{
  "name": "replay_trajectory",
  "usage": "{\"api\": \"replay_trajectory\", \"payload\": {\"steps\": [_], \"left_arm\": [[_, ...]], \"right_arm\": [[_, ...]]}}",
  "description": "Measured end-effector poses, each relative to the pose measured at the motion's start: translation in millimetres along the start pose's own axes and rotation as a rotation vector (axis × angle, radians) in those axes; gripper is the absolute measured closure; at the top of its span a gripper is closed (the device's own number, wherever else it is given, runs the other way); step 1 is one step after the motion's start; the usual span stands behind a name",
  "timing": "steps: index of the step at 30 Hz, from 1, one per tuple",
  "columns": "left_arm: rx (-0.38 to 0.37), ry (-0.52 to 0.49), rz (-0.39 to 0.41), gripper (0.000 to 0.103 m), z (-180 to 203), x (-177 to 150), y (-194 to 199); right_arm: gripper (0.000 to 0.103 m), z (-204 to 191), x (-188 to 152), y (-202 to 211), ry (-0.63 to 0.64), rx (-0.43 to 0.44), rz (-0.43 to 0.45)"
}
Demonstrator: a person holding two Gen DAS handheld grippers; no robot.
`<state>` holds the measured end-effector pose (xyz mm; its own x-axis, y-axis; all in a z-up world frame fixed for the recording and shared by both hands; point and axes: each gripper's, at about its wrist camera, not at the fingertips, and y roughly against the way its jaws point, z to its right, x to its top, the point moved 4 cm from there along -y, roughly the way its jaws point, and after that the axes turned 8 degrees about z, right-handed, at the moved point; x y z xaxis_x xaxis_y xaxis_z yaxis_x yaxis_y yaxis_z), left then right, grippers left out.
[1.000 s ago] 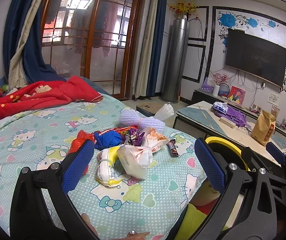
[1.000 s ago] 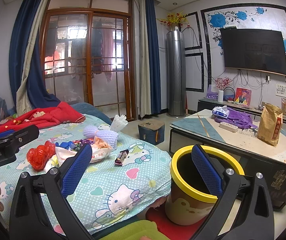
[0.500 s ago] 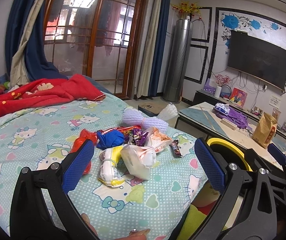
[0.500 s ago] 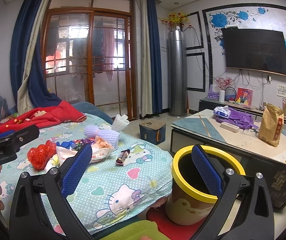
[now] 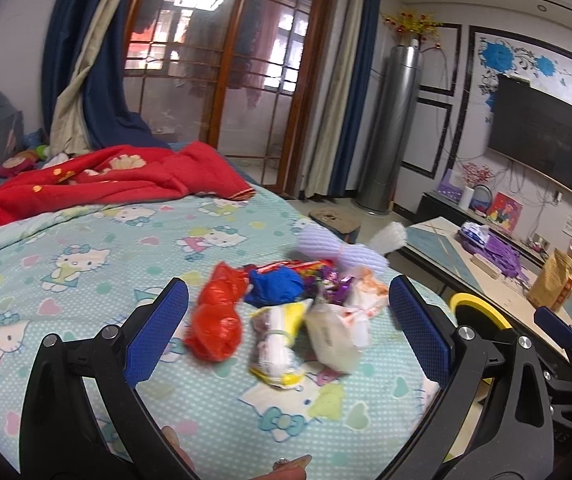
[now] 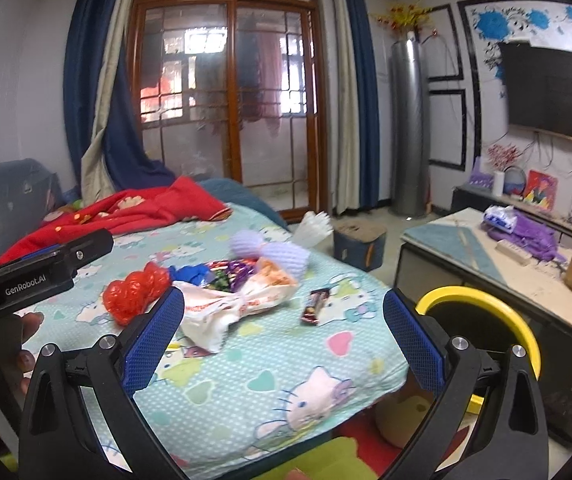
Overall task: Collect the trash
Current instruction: 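Grasp the red plastic bag with the left tool while the right tool grasps the white snack bag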
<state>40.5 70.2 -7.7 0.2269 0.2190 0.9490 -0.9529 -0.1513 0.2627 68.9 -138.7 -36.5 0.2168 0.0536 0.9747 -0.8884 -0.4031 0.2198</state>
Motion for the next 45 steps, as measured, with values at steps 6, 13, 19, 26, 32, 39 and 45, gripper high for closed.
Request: {"api": "replay_trajectory", "payload": {"steps": [6, 13, 19, 26, 32, 39, 45], "left_arm": [[0.054, 0.020, -0.018, 0.011, -26.4, 0.8, -9.2], [0.103, 0.047, -0.068, 0.011, -58.2, -3.8, -22.7], [0.080, 0.104, -0.121, 0.011, -83.5, -10.8, -40.4], [0.051, 0.154, -0.218, 0.011, -93.6, -19.0, -73.8], [0.000, 0.162, -0.276, 0.011, -90.9, -33.8, -91.6], [-0.049, 0.161, -0.364, 0.020, -82.3, -56.2, -100.8], [-0.074, 0.164, -0.399, 0.042, -81.7, -67.3, -101.4]], "right_arm": [[0.006, -15.1, -0.8, -24.3, 0.001, 0.046, -0.055], [0.006, -30.6, -2.8, -61.6, -0.031, 0.078, -0.127], [0.006, -36.2, -8.9, -94.9, -0.055, 0.056, -0.192], [0.020, -37.0, -28.0, -125.1, -0.109, 0.049, -0.302], [0.038, -32.4, -49.6, -134.6, -0.201, 0.067, -0.418], [0.068, -33.7, -61.2, -127.9, -0.255, 0.144, -0.466], [0.083, -24.9, -61.5, -114.5, -0.271, 0.173, -0.448]]}}
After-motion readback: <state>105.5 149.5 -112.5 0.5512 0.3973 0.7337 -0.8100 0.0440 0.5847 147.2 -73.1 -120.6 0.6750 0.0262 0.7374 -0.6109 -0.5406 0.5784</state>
